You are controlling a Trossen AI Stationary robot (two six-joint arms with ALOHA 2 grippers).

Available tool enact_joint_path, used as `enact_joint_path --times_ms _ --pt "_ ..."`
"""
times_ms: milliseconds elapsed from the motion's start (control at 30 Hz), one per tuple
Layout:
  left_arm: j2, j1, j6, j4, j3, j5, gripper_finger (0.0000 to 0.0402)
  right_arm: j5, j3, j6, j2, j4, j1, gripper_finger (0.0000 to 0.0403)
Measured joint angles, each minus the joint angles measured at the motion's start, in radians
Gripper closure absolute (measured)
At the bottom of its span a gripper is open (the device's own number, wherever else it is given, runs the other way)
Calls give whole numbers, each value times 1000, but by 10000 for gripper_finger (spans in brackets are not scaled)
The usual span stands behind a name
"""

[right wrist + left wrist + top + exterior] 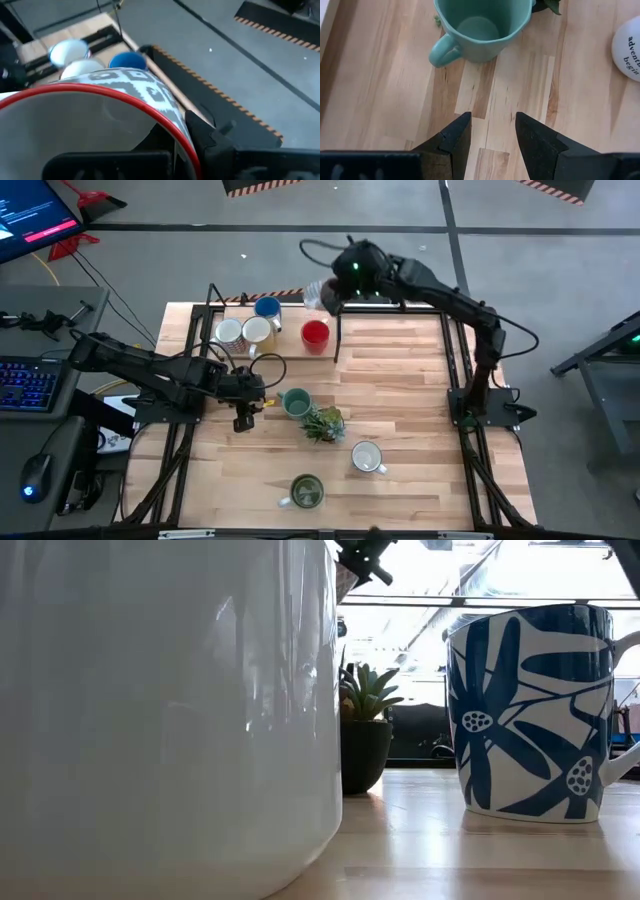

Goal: Place coffee mugs
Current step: Put the gray patterned mug on the shelf

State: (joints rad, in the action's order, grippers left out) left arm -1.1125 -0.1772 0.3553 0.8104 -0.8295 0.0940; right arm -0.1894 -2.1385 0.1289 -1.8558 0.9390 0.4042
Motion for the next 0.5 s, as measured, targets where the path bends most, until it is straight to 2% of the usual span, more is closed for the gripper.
enact_joint_path --times_ms 167,267,500 --pt "0 0 0 0 0 0 257 45 -217 -41 -143 12 63 403" --pt "0 0 0 -1 0 0 257 76 -170 -59 -170 -83 89 403" --pt "0 -1 6 0 0 -1 257 82 -205 -80 -256 -6 123 403"
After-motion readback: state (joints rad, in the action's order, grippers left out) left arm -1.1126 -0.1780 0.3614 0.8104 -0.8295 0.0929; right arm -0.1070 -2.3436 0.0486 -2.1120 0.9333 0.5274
